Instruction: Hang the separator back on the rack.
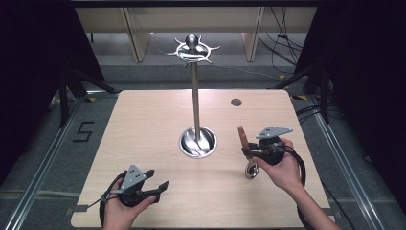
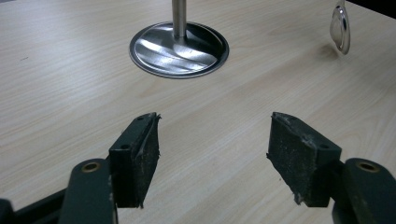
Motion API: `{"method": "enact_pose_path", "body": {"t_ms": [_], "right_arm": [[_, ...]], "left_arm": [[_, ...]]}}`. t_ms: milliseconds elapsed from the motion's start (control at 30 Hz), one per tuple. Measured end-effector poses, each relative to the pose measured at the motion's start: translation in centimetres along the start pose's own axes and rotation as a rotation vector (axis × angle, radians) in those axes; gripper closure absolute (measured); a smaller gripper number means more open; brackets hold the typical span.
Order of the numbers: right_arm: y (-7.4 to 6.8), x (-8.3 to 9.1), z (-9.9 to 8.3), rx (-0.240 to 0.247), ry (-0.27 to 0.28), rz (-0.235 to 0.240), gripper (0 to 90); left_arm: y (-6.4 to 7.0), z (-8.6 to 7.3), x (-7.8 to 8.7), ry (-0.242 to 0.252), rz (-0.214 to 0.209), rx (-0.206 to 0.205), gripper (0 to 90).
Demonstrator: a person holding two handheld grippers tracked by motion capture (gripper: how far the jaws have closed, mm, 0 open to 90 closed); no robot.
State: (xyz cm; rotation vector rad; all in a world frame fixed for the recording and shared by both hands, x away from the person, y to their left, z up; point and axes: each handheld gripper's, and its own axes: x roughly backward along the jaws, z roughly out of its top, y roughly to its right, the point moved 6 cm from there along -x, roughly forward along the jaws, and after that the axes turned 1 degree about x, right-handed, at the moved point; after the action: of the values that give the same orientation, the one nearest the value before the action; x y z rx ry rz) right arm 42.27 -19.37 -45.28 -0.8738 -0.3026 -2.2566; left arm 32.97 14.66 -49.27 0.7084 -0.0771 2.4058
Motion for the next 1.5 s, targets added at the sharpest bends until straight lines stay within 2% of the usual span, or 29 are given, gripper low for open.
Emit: {"method": "enact_pose_path", "body": {"t_ms": [33,100,200,233,267,300,400,433,500,567,600,633,733,767,800,833,900,1000,1033,1067,1133,1167,1200,1233,1300,1333,1367,1400,1500], "right_arm": [[0.1,0.3,0.4,0.006,0.032,-0.007,68.7],[0.2,0.6,0.6,0.011,0.025,-0.004,68.7],[0.3,1.1,1.1,0.009,0.068,-0.008,68.7],[0.3,1.2,1.2,0.020,0.067,0.002,68.7],[0.3,1.2,1.2,0.020,0.067,0.002,68.7],[0.1,1.3,1.4,-0.001,0.081,0.003,68.7],[0.0,1.4,1.5,-0.008,0.088,0.004,68.7],[0.0,1.3,1.6,0.010,0.093,0.006,68.7],[-0.2,1.3,1.7,-0.003,0.100,0.011,68.7],[-0.3,1.5,1.9,0.001,0.105,0.016,68.7],[-0.2,1.5,2.0,0.020,0.112,0.013,68.7],[-0.4,1.7,2.2,0.009,0.113,0.019,68.7],[-0.5,2.0,2.6,0.025,0.124,0.024,68.7],[-0.7,2.0,2.8,0.010,0.142,0.022,68.7],[-0.7,2.2,3.0,0.017,0.132,0.028,68.7],[-0.7,2.3,3.2,0.016,0.152,0.024,68.7],[-0.8,2.5,3.3,0.018,0.141,0.029,68.7],[-0.8,2.6,4.0,0.035,0.176,0.025,68.7],[-0.9,2.8,4.3,0.023,0.175,0.026,68.7],[-0.9,2.8,4.5,0.025,0.199,0.016,68.7],[-1.1,2.9,4.7,0.022,0.196,0.028,68.7],[-1.0,3.0,4.9,0.042,0.196,0.029,68.7],[-1.0,3.0,4.9,0.042,0.196,0.029,68.7],[-1.2,3.0,5.0,0.018,0.207,0.031,68.7],[-1.3,3.1,5.1,0.018,0.199,0.040,68.7],[-1.0,3.1,5.5,0.039,0.234,0.020,68.7],[-1.0,3.1,5.5,0.039,0.234,0.020,68.7],[-1.3,3.3,5.6,0.012,0.216,0.044,68.7],[-1.2,3.4,5.9,0.035,0.231,0.042,68.7]], "left_arm": [[-0.1,0.0,0.0,0.001,-0.001,-0.014,33.2],[-0.1,0.0,0.0,0.001,-0.006,-0.013,33.2],[-0.1,0.1,0.1,0.003,-0.001,-0.006,33.2],[0.0,0.1,0.1,0.008,0.001,0.007,33.2],[-0.1,0.0,0.1,0.002,-0.002,-0.004,33.2],[-0.1,0.1,0.1,0.003,-0.003,-0.013,33.2],[-0.1,0.1,0.1,0.005,-0.002,-0.004,33.2],[-0.1,0.1,0.1,0.003,0.002,-0.015,33.2],[-0.1,0.0,0.1,0.008,-0.003,0.006,33.2],[-0.1,0.1,0.2,0.003,0.003,-0.005,33.2],[-0.1,0.1,0.2,0.007,0.002,0.000,33.2],[-0.1,0.1,0.1,0.009,0.002,-0.003,33.2],[-0.1,0.1,0.2,0.003,0.003,-0.003,33.2],[-0.1,0.1,0.2,0.004,0.004,-0.002,33.2],[-0.1,0.1,0.2,0.006,0.004,0.001,33.2],[-0.1,0.1,0.2,0.006,0.004,0.001,33.2],[-0.1,0.1,0.1,0.006,0.003,0.000,33.2],[-0.1,0.1,0.1,0.006,0.002,0.001,33.2],[-0.1,0.1,0.2,0.005,0.002,0.000,33.2],[-0.1,0.1,0.2,0.007,0.001,-0.001,33.2],[-0.1,0.1,0.1,0.011,0.000,-0.001,33.2],[-0.1,0.1,0.1,0.012,-0.001,-0.001,33.2],[-0.1,0.1,0.2,0.011,0.000,-0.001,33.2],[-0.1,0.1,0.1,0.011,-0.006,-0.001,33.2],[-0.1,0.1,0.1,0.013,-0.005,0.000,33.2],[-0.1,0.1,0.1,0.013,-0.005,0.000,33.2],[-0.1,0.1,0.2,0.010,0.002,0.000,33.2],[-0.1,0.1,0.1,0.013,-0.005,0.001,33.2],[-0.1,0.1,0.1,0.014,-0.004,0.001,33.3]]}}
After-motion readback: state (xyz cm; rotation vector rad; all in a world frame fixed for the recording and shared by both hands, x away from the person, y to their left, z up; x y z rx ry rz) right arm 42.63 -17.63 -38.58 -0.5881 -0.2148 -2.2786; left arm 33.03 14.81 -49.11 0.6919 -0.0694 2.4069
